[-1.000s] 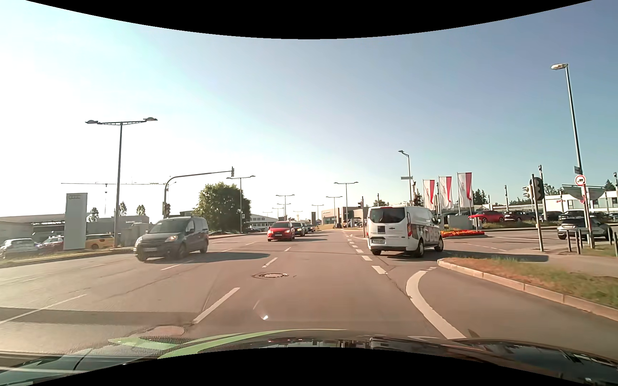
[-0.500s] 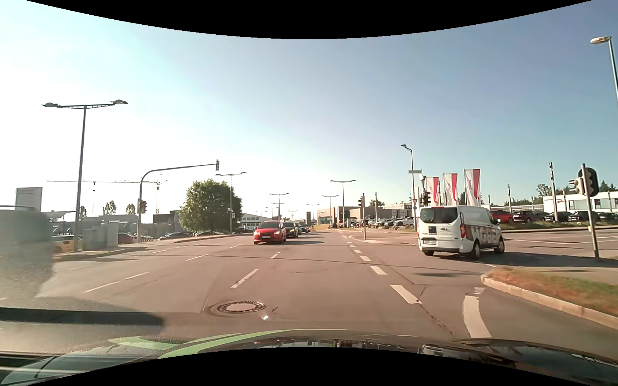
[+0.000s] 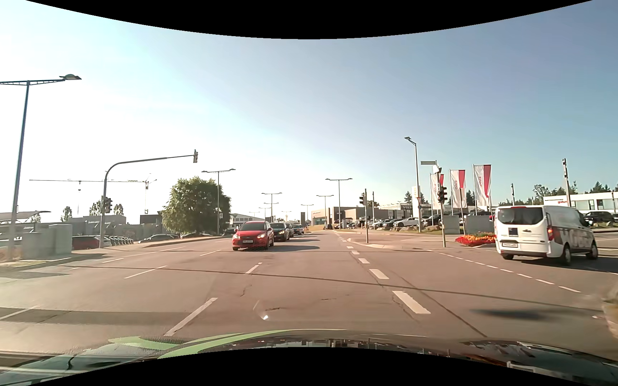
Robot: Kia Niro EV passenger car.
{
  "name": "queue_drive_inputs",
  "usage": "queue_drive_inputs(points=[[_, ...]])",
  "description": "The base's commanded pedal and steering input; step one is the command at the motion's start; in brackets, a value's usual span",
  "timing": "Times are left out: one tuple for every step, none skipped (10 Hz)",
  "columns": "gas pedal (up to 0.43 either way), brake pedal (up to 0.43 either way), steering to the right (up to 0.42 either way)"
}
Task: Follow the waypoints while adhering to traffic rules and regulations
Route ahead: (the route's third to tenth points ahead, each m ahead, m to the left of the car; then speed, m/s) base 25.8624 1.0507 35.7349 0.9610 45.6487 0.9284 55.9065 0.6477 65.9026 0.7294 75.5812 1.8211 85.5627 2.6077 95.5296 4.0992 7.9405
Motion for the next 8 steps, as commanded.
queue_drive_inputs(points=[[0.48, 0.0, 0.014], [0.48, 0.0, 0.011], [0.469, 0.0, 0.008], [0.469, 0.0, 0.008], [0.469, 0.0, 0.007], [0.469, 0.0, 0.007], [0.461, 0.0, 0.007], [0.441, 0.0, 0.006]])
